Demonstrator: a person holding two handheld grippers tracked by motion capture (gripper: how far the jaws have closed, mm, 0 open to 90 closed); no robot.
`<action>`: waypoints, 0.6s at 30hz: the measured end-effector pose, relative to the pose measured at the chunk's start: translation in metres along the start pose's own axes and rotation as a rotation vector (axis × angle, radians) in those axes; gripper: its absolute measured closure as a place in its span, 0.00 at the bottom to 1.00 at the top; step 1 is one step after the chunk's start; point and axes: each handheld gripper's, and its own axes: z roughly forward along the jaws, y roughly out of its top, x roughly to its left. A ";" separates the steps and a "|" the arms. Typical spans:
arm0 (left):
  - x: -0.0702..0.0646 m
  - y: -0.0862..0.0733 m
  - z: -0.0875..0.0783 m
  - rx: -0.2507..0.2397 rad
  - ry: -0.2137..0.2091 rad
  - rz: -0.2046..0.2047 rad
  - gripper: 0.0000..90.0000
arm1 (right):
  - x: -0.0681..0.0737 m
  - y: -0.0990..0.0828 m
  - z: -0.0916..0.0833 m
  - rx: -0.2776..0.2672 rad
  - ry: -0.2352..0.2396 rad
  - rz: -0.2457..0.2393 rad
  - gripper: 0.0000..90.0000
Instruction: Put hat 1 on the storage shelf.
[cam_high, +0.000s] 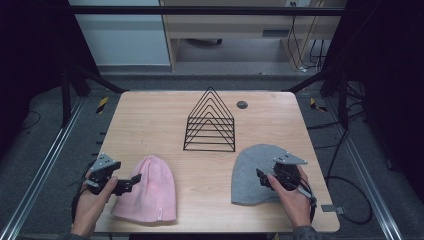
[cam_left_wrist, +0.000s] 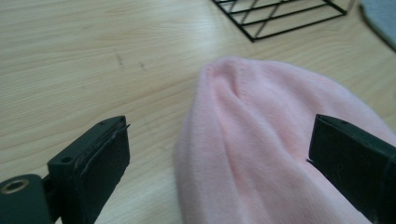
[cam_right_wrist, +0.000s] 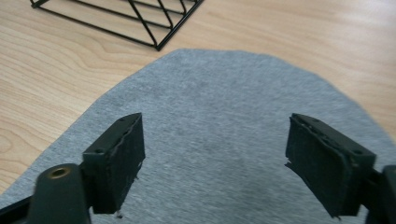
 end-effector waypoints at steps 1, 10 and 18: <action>-0.001 0.000 0.001 0.022 -0.015 -0.001 0.05 | 0.000 0.000 -0.002 -0.011 -0.010 -0.008 0.24; -0.012 0.021 0.007 0.121 0.014 0.112 0.09 | 0.005 -0.006 -0.013 -0.018 -0.061 -0.081 0.27; 0.010 0.048 0.026 0.163 -0.048 0.134 0.20 | 0.003 -0.007 -0.007 0.007 -0.069 -0.075 0.31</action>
